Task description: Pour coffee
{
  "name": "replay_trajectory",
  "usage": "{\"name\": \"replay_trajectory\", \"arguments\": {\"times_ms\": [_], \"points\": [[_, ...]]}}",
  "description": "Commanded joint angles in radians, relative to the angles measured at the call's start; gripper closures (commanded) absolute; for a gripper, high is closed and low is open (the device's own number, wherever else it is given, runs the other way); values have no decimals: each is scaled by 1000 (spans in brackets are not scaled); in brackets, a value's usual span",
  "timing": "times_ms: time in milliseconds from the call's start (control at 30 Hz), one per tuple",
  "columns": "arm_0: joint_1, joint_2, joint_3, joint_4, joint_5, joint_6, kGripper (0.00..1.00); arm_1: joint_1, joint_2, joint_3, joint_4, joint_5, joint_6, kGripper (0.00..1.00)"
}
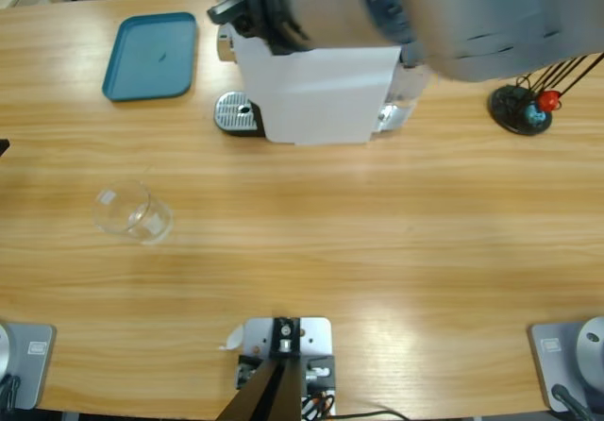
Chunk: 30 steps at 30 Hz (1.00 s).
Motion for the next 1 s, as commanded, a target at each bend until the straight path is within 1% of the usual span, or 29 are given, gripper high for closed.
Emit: {"name": "replay_trajectory", "arguments": {"times_ms": [33,100,200,267,300,367,467,533,633,733,833,900,967,1000], "points": [[4,-11,-12,30,6,-4,0,11,-339,49,74,154,-179,0],[-1,12,-28,46,16,-34,0,11,-412,114,84,203,-194,0],[-65,59,-25,51,16,-121,4,11,-499,258,93,220,-180,0],[-138,109,-21,51,33,-213,4,15,-573,375,93,238,-180,0],[-194,144,-17,51,63,-288,5,17,-609,421,94,237,-179,0],[-265,196,-13,50,84,-427,9,17,-678,496,113,227,-166,0],[-376,288,-7,50,184,-571,9,17,-749,586,129,218,-142,0],[-437,361,-21,47,255,-644,9,17,-755,619,130,220,-137,0],[-505,446,-39,47,328,-734,9,17,-752,648,128,216,-132,0],[-563,498,-55,55,375,-751,13,17,-757,663,125,210,-111,3],[-615,520,-71,94,411,-754,9,17,-755,672,123,208,-108,4],[-677,537,-72,94,441,-779,9,17,-754,681,121,201,-99,4],[-739,568,-75,94,477,-839,11,17,-762,689,119,193,-85,4],[-755,582,-78,95,493,-853,9,17,-771,692,117,191,-80,4]]}}
